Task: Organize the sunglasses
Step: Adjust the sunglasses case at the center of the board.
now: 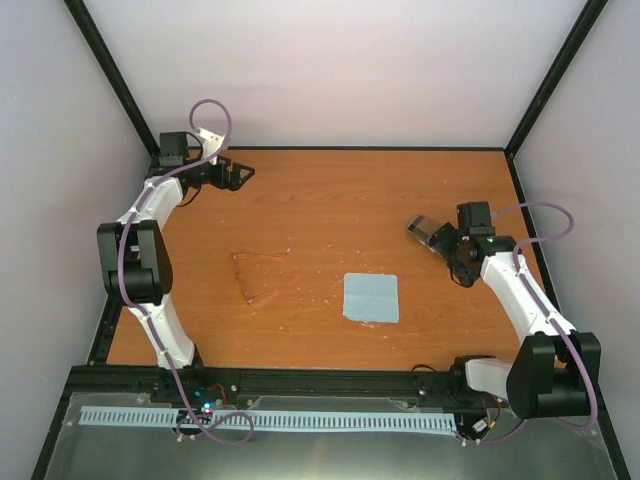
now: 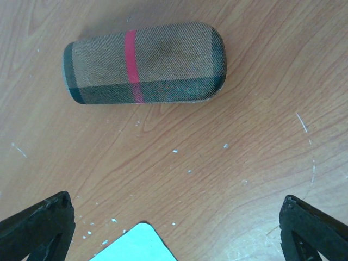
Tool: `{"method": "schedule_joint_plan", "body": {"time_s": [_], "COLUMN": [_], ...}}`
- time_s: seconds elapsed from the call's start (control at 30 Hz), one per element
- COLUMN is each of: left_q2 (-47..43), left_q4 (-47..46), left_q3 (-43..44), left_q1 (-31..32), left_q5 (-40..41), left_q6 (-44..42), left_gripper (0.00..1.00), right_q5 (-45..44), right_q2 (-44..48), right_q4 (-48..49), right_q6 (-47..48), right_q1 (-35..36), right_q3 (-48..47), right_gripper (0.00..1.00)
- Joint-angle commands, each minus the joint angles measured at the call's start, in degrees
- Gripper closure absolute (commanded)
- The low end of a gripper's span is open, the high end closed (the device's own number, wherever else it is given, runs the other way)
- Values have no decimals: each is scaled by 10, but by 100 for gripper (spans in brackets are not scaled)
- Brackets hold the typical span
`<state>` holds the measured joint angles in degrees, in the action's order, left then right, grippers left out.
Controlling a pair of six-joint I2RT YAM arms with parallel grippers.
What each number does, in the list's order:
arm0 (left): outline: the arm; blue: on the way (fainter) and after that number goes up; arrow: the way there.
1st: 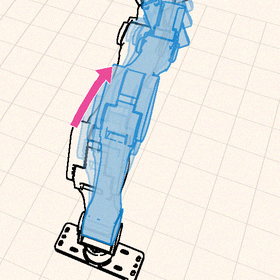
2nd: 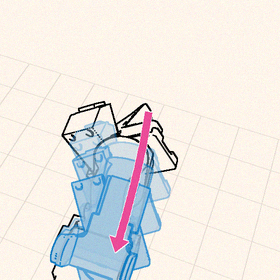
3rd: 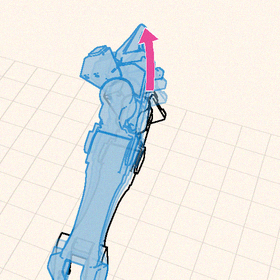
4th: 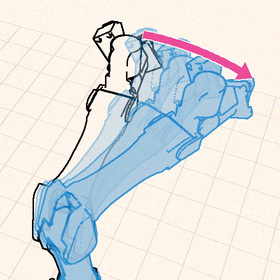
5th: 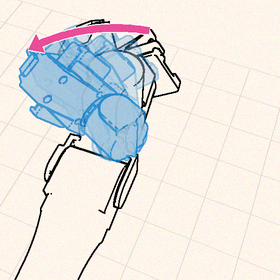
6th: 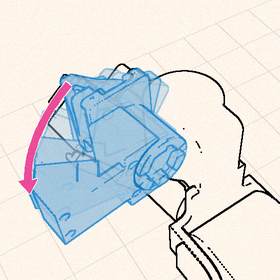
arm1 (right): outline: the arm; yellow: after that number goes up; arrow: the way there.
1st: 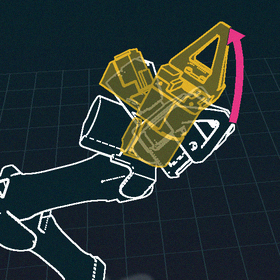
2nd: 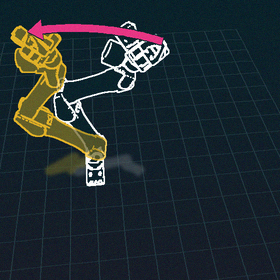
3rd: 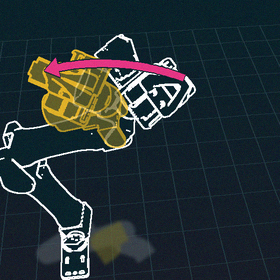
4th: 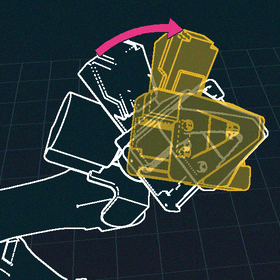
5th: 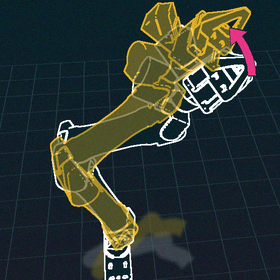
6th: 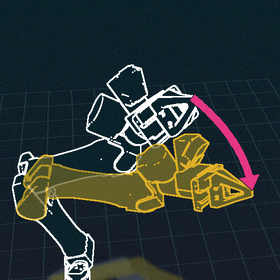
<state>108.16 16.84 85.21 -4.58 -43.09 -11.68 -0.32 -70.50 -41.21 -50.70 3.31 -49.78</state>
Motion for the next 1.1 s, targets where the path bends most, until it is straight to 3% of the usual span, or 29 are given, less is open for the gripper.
{"method": "schedule_joint_plan", "body": {"time_s": [0.0,0.5,1.07], "left_q2": [9,-3,15], "left_q4": [5,-5,0], "left_q3": [1,-37,-32], "left_q1": [2,-3,-34], "left_q5": [-12,-11,-18], "left_q6": [-16,-20,-40], "left_gripper": [1,0,1], "right_q5": [12,23,63], "right_q2": [23,-55,-267], "right_q4": [49,193,249], "right_q6": [-69,-334,-384], "right_q1": [2,0,-6], "right_q3": [27,14,-142], "right_gripper": [0,6,2]}}
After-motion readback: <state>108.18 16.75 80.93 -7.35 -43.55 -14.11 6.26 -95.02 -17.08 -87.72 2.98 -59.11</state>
